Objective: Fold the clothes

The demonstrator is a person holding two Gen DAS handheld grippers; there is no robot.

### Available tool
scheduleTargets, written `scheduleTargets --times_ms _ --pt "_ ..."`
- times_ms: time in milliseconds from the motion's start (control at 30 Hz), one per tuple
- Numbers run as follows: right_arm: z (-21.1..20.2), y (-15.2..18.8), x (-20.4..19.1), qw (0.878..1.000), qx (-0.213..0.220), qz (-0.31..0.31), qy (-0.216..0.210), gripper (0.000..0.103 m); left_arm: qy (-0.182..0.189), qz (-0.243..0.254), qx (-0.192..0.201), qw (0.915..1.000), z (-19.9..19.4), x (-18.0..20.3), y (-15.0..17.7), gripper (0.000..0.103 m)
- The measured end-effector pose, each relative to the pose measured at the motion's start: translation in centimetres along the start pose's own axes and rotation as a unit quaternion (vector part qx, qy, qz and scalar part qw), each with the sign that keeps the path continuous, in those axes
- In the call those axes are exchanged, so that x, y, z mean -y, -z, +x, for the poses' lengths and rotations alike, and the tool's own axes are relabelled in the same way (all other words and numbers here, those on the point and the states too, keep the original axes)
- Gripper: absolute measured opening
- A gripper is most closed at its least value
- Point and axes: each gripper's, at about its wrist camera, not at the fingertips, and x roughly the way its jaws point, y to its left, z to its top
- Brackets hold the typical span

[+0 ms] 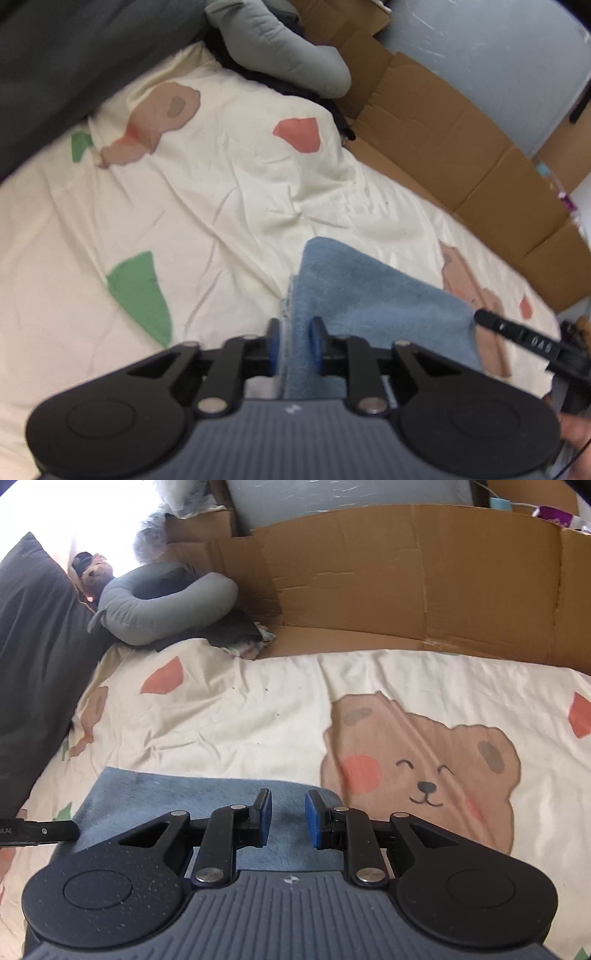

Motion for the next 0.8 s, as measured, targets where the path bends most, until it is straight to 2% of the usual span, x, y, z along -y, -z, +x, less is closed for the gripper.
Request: scheduleTargets --times_ms 133,267,433,567,700,800 --pt "1.0 0.1 -0.3 1.000 -0.019 -0.019 -0.011 0.026 -0.014 0.020 0.017 0.9996 -1.0 0.9 -1.2 0.020" --pt "1.3 0.3 -0.6 0.999 -0.020 -0.026 -0.009 0.026 -0.006 0.033 0.029 0.9990 -0.6 2.3 -2.2 0.020" --pt "1.2 -0.1 -1.2 0.999 -0.010 -0.043 -0.015 0.025 0.007 0.037 0.028 0.9989 0.8 3.9 -2.7 0.020" --pt "2.2 -0.1 -1.5 0.998 -0.021 -0.053 -0.014 0.024 0.016 0.060 0.017 0.9979 2.0 5.0 -2.7 0.020" --pt "3.0 0.1 -2.0 0.996 -0.038 -0.077 -0.010 0.024 0.008 0.048 0.001 0.9988 3.4 4.1 -2.1 0.020" --pt "3.4 0.6 -2.3 0.995 -0.044 -0.093 -0.007 0.024 0.001 0.043 -0.005 0.9991 4.0 3.3 -1.2 0.015"
